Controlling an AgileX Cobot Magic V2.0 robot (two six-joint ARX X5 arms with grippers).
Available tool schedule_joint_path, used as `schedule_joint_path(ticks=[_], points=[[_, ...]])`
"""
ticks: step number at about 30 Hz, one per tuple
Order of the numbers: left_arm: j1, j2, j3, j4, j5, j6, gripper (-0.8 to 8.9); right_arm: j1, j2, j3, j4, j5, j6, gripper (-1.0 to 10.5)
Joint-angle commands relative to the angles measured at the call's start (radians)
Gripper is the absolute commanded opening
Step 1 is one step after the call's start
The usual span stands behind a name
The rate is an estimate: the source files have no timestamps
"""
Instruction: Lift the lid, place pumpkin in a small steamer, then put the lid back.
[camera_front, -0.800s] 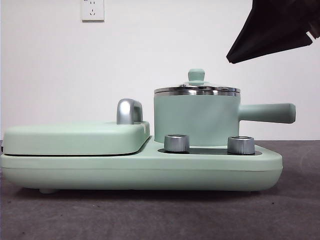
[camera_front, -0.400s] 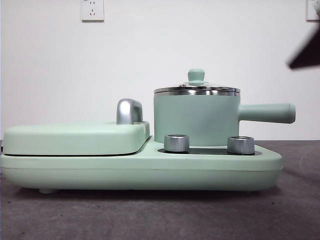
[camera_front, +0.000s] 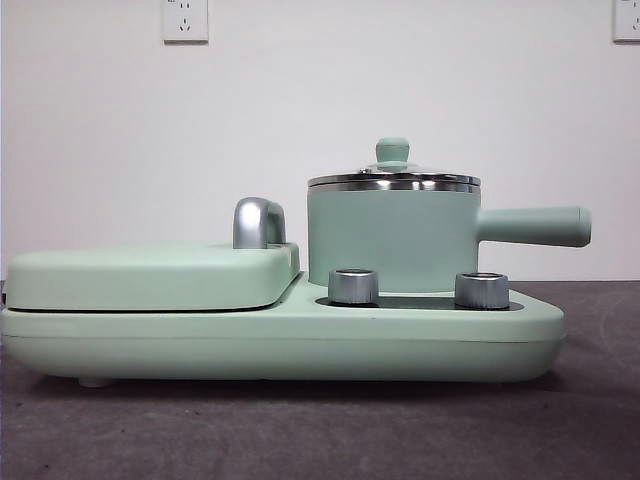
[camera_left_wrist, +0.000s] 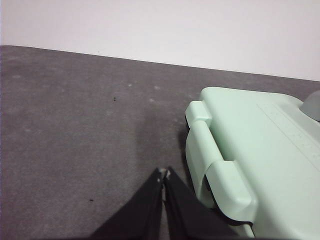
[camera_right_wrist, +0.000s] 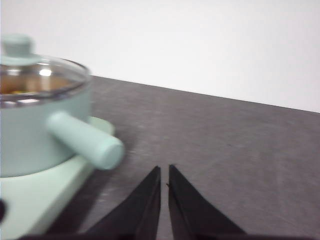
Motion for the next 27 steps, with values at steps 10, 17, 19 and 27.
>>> schedule_joint_path(ticks=[10, 17, 19, 27], points=[[0.000, -0.001, -0.019, 0.010, -0.002, -0.005, 0.07, -0.039, -0.064, -0.008, -0.079, -0.002, 0.013, 0.2], [0.000, -0.001, -0.019, 0.010, -0.002, -0.005, 0.07, -0.039, -0.064, -0.008, -0.078, -0.001, 0.013, 0.2], [0.000, -0.001, -0.019, 0.010, -0.002, -0.005, 0.07, -0.039, -0.064, -0.008, -0.078, -0.001, 0.013, 0.2], [0.000, -0.001, -0.019, 0.010, -0.002, -0.005, 0.07, -0.039, -0.064, -0.008, -0.078, -0.001, 0.013, 0.2]])
